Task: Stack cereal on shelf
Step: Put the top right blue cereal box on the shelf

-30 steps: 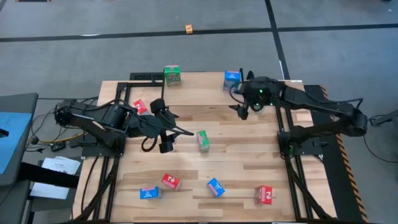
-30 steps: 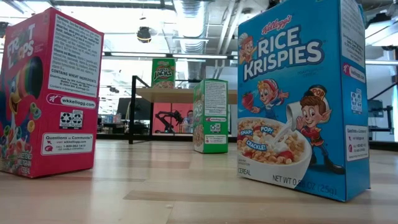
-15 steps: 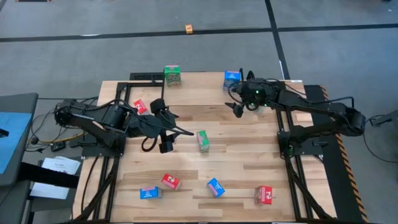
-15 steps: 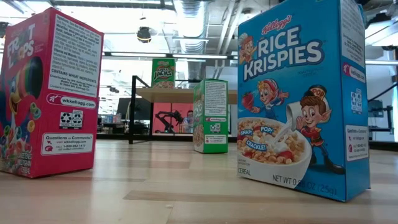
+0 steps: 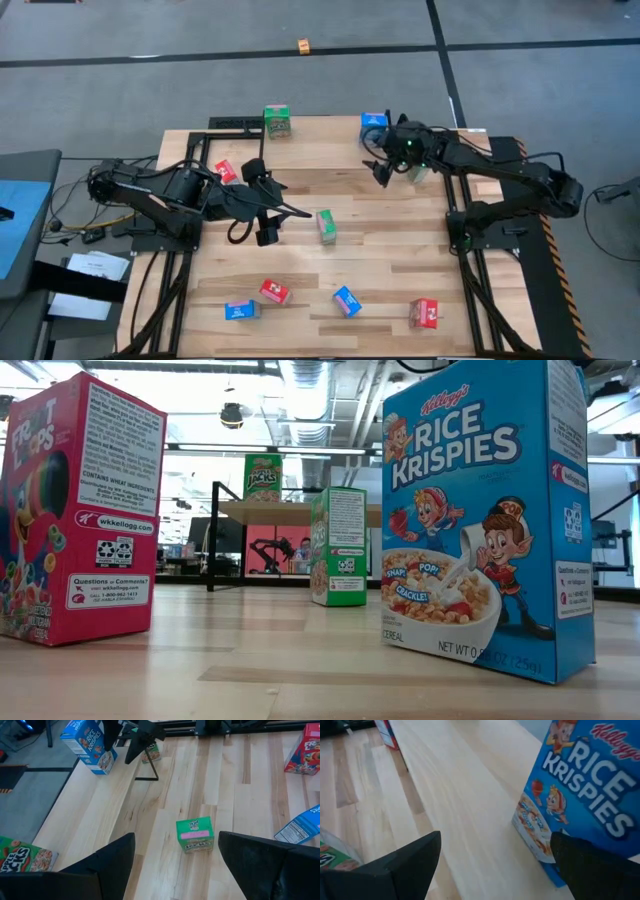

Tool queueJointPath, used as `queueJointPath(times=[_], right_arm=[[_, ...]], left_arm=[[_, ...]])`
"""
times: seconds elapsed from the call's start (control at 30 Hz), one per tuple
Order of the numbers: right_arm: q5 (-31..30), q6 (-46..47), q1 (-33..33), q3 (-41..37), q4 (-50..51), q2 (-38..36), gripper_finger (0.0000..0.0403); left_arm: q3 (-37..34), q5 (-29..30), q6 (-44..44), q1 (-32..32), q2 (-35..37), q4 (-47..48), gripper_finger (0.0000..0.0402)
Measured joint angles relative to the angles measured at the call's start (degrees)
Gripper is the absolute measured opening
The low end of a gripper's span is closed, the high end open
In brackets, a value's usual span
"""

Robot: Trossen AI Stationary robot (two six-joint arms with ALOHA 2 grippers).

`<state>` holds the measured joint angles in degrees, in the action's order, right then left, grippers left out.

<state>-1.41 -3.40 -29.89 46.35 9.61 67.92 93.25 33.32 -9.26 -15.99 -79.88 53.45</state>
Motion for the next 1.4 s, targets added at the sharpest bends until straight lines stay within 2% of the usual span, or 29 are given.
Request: queueJointPath(times=[0.37,0.77,1.4], right_arm=[[1.13,-1.51,-2.25,0.04,-1.17,0.21,0.04],[2.93,1.03,-1.39,0.09,-6.68,6.44,0.04],[2.9,0.39,-4.17,0.09,-8.9,6.4,0.04]], left_arm=[[0.0,0.0,0.0,0.0,0.01,0.0,0.0277],[0.0,-0.04,0.0,0.0,0.0,0.01,0.0277],[0.0,-0.09,0.0,0.01,0.0,0.01,0.0277]])
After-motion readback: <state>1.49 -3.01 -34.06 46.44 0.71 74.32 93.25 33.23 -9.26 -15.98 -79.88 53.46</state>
